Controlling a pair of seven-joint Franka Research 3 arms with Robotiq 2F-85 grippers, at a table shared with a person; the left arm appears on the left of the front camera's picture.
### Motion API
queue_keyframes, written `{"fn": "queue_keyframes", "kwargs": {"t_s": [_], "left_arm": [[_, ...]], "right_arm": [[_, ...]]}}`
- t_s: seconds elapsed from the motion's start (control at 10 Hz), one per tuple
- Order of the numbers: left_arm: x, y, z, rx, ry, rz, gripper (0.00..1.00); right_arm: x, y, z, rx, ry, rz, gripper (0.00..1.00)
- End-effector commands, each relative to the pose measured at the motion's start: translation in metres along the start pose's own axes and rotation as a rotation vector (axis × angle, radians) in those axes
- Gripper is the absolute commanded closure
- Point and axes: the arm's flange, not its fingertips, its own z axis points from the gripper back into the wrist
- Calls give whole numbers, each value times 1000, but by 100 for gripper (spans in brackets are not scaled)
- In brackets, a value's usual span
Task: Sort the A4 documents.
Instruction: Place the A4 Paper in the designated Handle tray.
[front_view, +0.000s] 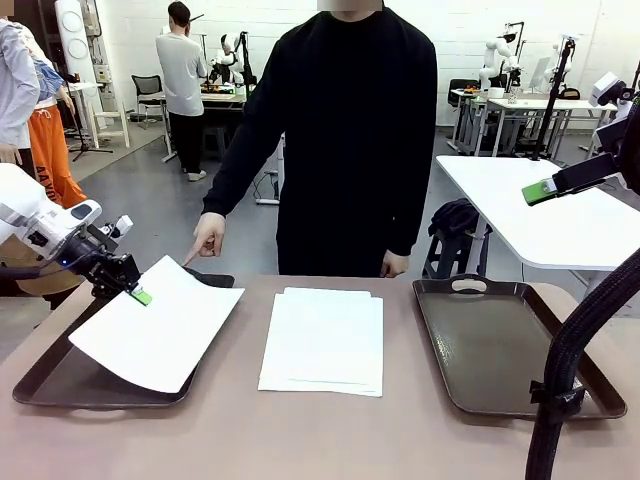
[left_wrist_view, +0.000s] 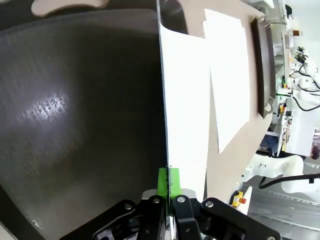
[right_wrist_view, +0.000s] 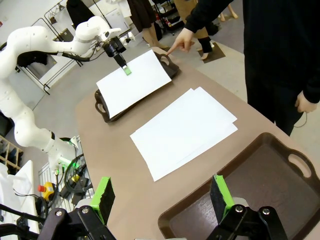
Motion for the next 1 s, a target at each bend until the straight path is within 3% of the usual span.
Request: {"fn": "queue_keyframes", "kwargs": {"t_s": [0.0,0.3,0.8,0.9], "left_arm": [[-2,8,-4,-1,-10,53,99],[-18,17,-7,34,-128,132,99],[-26,12,5,89,-142,154,99],[-24,12,6,93,-143,148,79]], "right_arm": [[0,0,0,6,-4,0,0],[0,0,0,6,-4,0,0],[0,0,0,6,-4,0,0],[0,0,0,6,-4,0,0]]}}
